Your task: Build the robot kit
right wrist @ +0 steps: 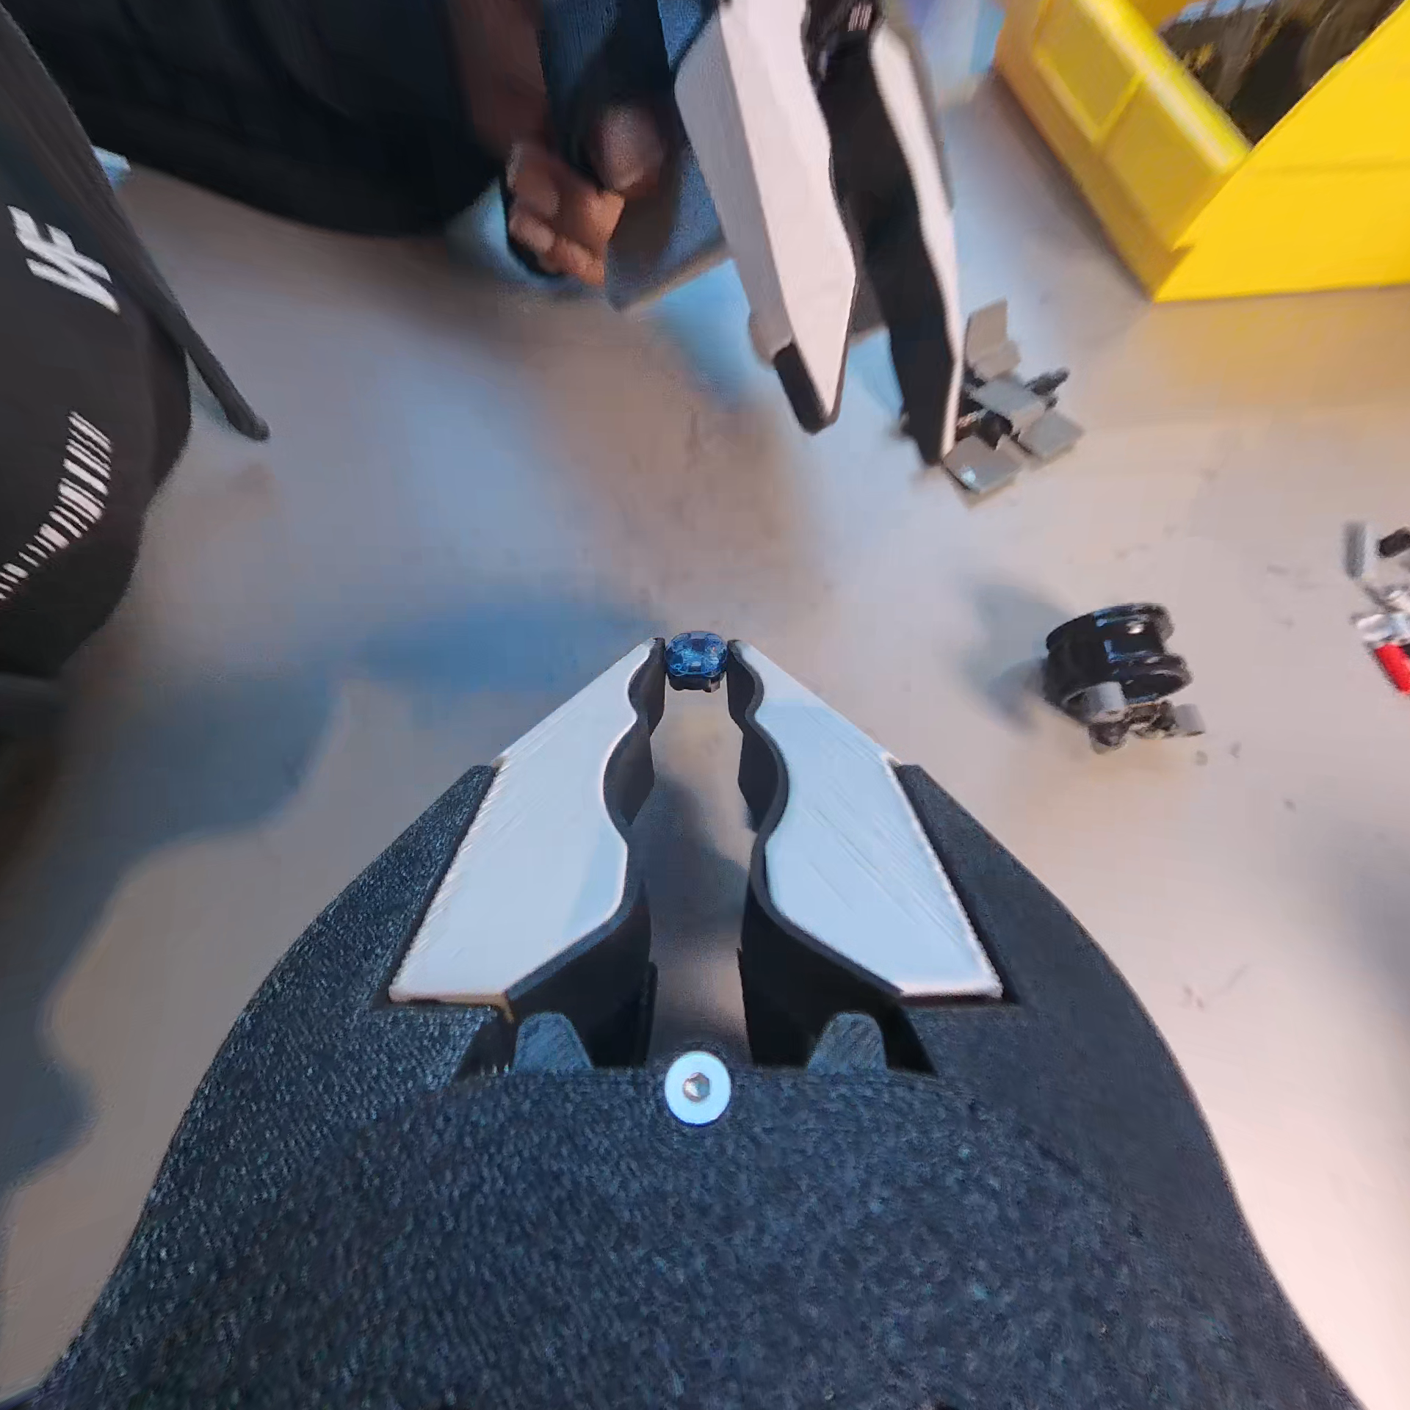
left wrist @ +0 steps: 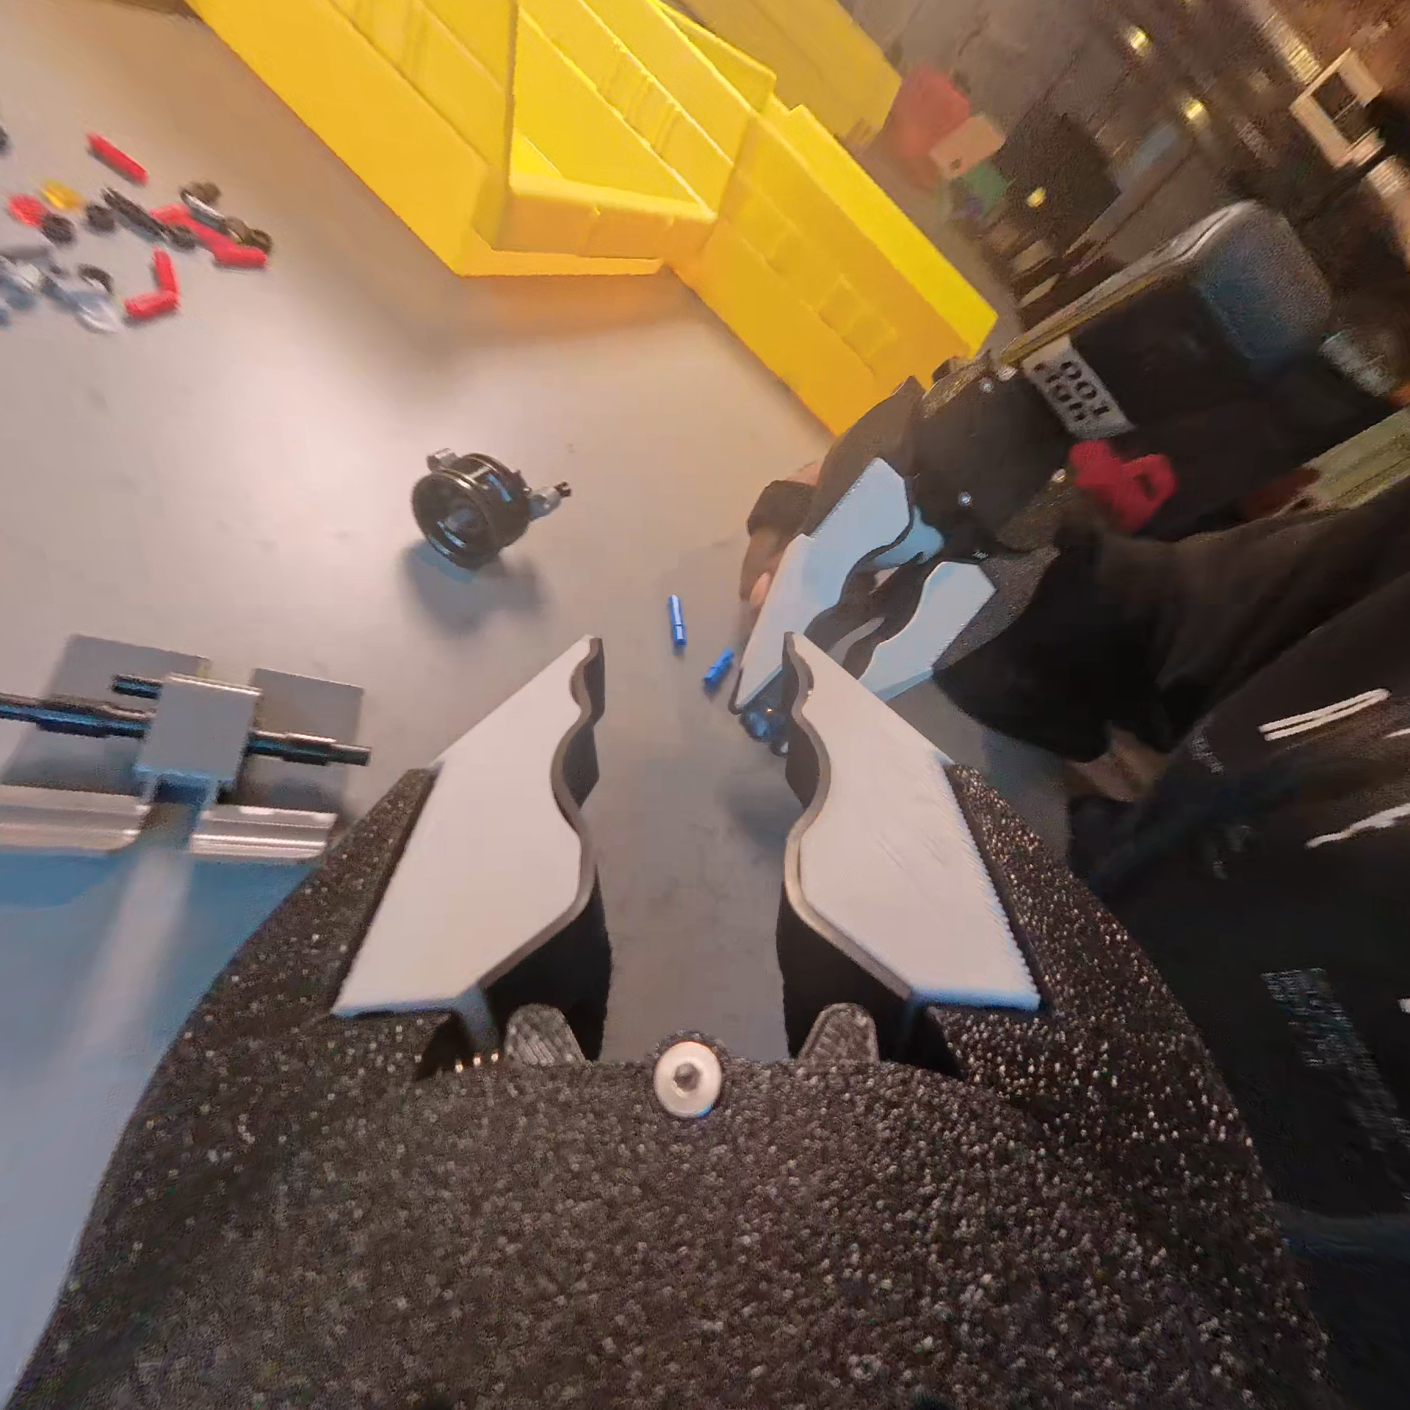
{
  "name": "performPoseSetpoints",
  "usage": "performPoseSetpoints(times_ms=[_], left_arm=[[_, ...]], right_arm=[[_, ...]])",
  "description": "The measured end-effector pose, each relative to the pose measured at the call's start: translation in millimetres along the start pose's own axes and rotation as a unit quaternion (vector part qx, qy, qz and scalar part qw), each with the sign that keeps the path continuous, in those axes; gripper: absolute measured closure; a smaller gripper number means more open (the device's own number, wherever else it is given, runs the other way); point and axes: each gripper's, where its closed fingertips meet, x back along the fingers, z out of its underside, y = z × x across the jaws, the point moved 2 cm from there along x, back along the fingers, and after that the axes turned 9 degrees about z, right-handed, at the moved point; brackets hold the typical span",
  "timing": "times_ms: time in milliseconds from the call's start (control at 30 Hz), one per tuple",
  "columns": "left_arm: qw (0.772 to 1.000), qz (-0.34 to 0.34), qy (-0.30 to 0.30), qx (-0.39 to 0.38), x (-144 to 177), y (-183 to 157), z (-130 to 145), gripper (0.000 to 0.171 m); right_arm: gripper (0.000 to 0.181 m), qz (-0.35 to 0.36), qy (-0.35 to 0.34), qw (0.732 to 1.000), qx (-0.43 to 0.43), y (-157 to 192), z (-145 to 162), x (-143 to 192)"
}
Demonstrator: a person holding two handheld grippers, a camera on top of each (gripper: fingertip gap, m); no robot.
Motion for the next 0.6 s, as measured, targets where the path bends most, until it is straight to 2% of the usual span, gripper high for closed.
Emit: performPoseSetpoints(times_ms=[133, 300, 433, 500, 600], left_arm=[[0.994, -0.062, 0.034, -0.087, 1.7, 6.3, 2.8, 0.114], [0.991, -0.063, 0.05, -0.106, -1.7, 3.2, 7.2, 0.11], [0.991, -0.071, 0.037, -0.103, 1.9, 7.2, 2.9, 0.112], [0.99, -0.082, 0.018, -0.112, 6.0, 9.4, -3.3, 0.111], [0.987, -0.1, -0.012, -0.129, 12.8, 10.8, -13.6, 0.11]], right_arm=[[0.166, -0.007, 0.035, 0.999, -0.006, 1.4, 6.9, -2.0], [0.166, 0.009, 0.077, 0.997, 0.005, -2.8, 15.7, -2.6], [0.163, 0.012, 0.079, 0.997, 0.0, -3.8, 16.4, -1.9], [0.155, 0.009, 0.073, 0.997, -0.008, -4.7, 16.2, -0.2], [0.148, 0.004, 0.03, 0.998, -0.051, -10.7, 6.1, 6.9]])
